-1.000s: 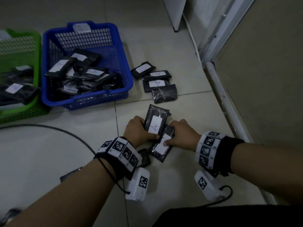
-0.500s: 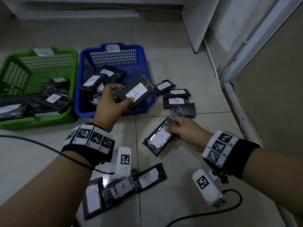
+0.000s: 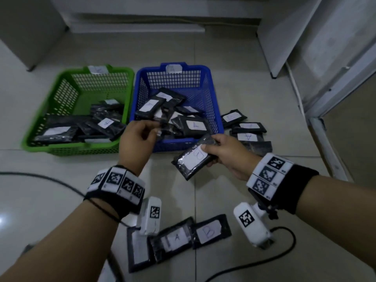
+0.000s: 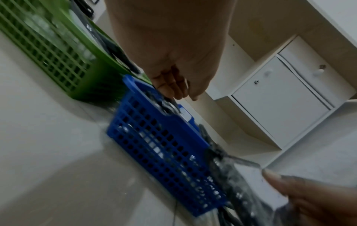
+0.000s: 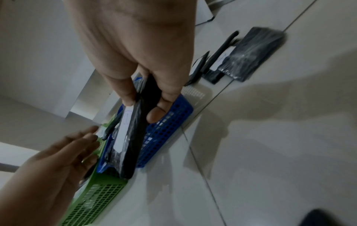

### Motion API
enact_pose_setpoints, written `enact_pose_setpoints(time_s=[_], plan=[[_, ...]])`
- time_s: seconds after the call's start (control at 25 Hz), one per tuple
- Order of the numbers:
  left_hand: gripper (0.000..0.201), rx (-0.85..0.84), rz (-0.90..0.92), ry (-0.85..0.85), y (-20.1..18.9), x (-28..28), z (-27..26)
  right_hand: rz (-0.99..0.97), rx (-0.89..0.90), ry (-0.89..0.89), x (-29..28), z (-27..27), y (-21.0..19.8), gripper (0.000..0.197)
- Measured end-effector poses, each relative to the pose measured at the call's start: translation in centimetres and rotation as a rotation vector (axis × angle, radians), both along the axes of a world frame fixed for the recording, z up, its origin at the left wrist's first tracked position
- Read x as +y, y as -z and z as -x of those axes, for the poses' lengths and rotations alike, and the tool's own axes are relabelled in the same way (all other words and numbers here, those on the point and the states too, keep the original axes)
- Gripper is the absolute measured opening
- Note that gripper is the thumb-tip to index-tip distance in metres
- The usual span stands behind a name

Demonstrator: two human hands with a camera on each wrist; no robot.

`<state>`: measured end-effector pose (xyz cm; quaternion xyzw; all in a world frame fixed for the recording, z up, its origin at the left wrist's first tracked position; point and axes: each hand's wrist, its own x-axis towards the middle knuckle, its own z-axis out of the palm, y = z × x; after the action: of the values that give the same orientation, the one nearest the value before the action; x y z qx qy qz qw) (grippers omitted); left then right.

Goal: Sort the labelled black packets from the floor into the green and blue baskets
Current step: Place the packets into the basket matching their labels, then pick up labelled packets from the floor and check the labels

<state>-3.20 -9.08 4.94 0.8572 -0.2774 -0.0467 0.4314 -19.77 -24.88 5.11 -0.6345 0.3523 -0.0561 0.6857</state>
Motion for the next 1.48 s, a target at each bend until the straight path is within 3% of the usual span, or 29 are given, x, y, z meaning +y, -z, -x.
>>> enact_pose_setpoints(time_s=[0.24,0.36,0.52,0.6,0.68,0.8,0.92,1.0,1.08,1.16,1.24,1.36,1.48], plan=[[0.013,0.126,-0.010,-0.278,0.4,11.2,-1.3,-0.056,-0.126,-0.099,6.2,-9.2,-1.9,0.015],[0.017,0.153,-0.047,-0.349,0.9,16.4,-1.3,-0.068,-0.180,-0.115,9.4,-15.6,-2.2,0.029],[0.018,0.203,-0.074,-0.413,1.5,20.9,-0.2,-0.077,-0.138,-0.081,12.5,-21.1,-2.5,0.040],[0.016,0.240,-0.074,-0.432,1.9,22.7,0.5,0.051,-0.076,-0.113,13.3,-22.3,-1.4,0.035],[0.015,0.284,-0.084,-0.408,2.4,24.0,1.4,0.313,0.021,-0.163,13.5,-22.5,-0.8,0.035],[0.017,0.380,-0.205,-0.256,2.9,25.8,3.6,0.655,0.124,-0.191,13.8,-20.9,-0.4,0.063],[0.045,0.367,-0.390,0.031,3.7,26.5,5.9,0.714,0.020,-0.251,14.8,-15.4,0.8,0.046],[0.063,0.288,-0.544,0.175,4.5,26.4,7.3,0.673,-0.021,-0.409,16.1,-10.7,2.6,0.029],[0.074,0.243,-0.632,0.239,5.0,26.1,8.2,0.667,0.063,-0.609,17.4,-6.7,4.0,0.023],[0.079,0.271,-0.640,0.248,5.3,25.8,8.4,0.750,0.184,-0.846,18.6,-3.9,4.6,0.037],[0.084,0.332,-0.647,0.231,5.2,25.5,8.2,0.861,0.265,-1.072,19.6,-2.2,4.5,0.067],[0.071,0.347,-0.644,0.184,4.7,25.2,7.6,1.006,0.304,-1.193,20.1,-2.3,4.8,0.080],[0.037,0.472,-0.455,0.034,3.8,25.3,6.4,0.863,0.366,-1.170,19.8,-3.5,4.7,0.065]])
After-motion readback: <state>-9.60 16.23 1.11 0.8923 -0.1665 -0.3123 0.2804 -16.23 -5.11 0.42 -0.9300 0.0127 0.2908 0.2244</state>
